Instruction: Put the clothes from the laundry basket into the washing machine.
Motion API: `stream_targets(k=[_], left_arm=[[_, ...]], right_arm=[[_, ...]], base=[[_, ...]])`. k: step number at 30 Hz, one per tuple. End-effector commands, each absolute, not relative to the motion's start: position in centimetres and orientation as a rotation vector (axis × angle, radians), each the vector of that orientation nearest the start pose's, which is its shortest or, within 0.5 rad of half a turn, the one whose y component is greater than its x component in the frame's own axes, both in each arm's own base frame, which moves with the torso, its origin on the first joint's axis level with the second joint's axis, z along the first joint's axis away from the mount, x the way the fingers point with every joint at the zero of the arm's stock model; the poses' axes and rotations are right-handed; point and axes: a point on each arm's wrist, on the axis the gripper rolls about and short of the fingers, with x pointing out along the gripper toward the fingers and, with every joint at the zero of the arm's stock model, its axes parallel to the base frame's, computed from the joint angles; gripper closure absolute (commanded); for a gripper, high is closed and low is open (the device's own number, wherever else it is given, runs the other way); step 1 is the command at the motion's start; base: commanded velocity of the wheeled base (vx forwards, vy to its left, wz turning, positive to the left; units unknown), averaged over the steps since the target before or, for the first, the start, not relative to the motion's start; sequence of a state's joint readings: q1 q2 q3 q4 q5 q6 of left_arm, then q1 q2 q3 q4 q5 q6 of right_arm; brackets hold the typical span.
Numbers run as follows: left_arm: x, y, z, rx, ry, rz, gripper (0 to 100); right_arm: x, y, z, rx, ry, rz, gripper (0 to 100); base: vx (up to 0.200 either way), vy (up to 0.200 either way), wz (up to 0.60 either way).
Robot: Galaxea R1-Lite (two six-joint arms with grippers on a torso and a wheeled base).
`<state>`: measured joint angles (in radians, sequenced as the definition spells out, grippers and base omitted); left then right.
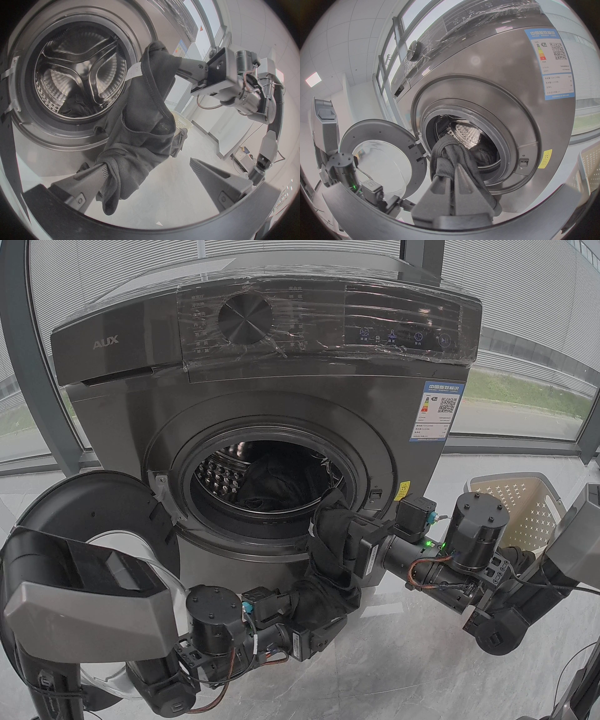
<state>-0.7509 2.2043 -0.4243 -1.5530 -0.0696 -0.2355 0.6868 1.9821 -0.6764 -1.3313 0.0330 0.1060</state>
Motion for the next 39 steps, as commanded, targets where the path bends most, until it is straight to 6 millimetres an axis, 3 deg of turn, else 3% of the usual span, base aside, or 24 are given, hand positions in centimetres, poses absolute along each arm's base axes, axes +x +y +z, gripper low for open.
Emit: stream_targets(k=[1,21,22,29,36,39], left_arm=[[24.6,-22.7,1.9,-0.140,0.301,-0.775,0],[29.8,-23.6,-0.8,-0.097,0.214,-0.711,0],[29.9,-23.6,-0.7,-0.098,0.209,-0.704,100],[31.3,-22.6,0.6,-0.125,0.157,-0.621,100],[30.5,-21.4,4.7,-0.163,0.082,-0.606,100],[29.3,-20.7,6.9,-0.175,0.051,-0.614,100]], right_arm=[[25.8,22.0,12.9,0.113,0.015,0.737,100],[24.5,22.6,13.4,0.122,0.007,0.768,100],[24.5,22.5,13.4,0.122,0.010,0.763,100],[24.6,21.6,12.6,0.110,0.042,0.735,100],[23.9,20.8,11.0,0.078,0.120,0.723,100],[23.9,20.1,10.1,0.061,0.160,0.703,100]], base=[[0.000,0.000,0.00],[0.000,0.000,0.00],[0.000,0.000,0.00],[0.000,0.000,0.00],[0.000,0.000,0.00],[0.000,0.000,0.00]])
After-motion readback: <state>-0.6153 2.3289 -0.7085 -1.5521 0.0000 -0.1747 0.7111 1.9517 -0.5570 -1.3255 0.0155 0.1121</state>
